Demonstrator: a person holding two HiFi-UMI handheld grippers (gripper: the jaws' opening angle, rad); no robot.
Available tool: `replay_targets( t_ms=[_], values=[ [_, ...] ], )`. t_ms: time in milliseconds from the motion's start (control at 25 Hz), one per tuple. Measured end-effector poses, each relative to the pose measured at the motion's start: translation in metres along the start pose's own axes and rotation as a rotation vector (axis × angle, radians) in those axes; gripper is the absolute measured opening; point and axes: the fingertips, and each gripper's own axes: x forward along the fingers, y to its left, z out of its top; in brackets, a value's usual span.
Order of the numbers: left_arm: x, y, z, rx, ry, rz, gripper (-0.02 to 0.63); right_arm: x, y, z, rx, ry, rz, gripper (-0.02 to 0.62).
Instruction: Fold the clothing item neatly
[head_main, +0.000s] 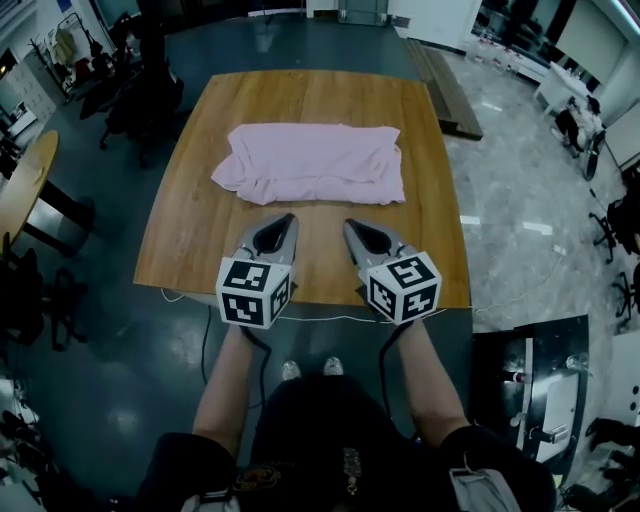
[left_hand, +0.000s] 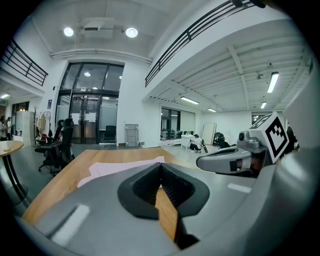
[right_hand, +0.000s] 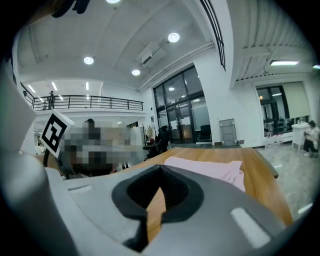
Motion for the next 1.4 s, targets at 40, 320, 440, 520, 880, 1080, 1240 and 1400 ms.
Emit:
replay_targets(
  t_ms=[40,320,440,520,880,1080,1240,1400],
  values=[
    [-0.005,-0.002,0.001,0.002,-0.004,-0.005,0.008,-0.003,0.006,0.001,0.0,-0.01,0.003,0.002],
    [-0.046,-0.01,0.005,0.003,-0.037,-0.056,0.008,-0.018,0.056,0.012,-0.042,-0.055,0.0,0.002],
    [-0.059,-0.011,0.006,0.004,-0.051,-0.073,0.008,-0.025,0.073,0.02,-0.059,-0.072,-0.006,0.002],
    [-0.065,-0.013,0.006,0.003,-0.058,-0.086,0.008,-0.029,0.082,0.022,-0.068,-0.077,-0.011,0.002],
    [-0.079,-0.016,0.007,0.033,-0.074,-0.127,0.008,-0.034,0.098,0.03,-0.085,-0.103,-0.047,0.002],
    [-0.083,-0.014,0.012,0.039,-0.087,-0.14,0.008,-0.034,0.1,0.034,-0.083,-0.111,-0.062,0.002],
    [-0.083,-0.011,0.015,0.042,-0.092,-0.143,0.008,-0.033,0.1,0.035,-0.08,-0.114,-0.065,0.002],
    [-0.081,-0.01,0.018,0.049,-0.092,-0.151,0.008,-0.032,0.098,0.037,-0.074,-0.118,-0.068,0.002]
  ],
)
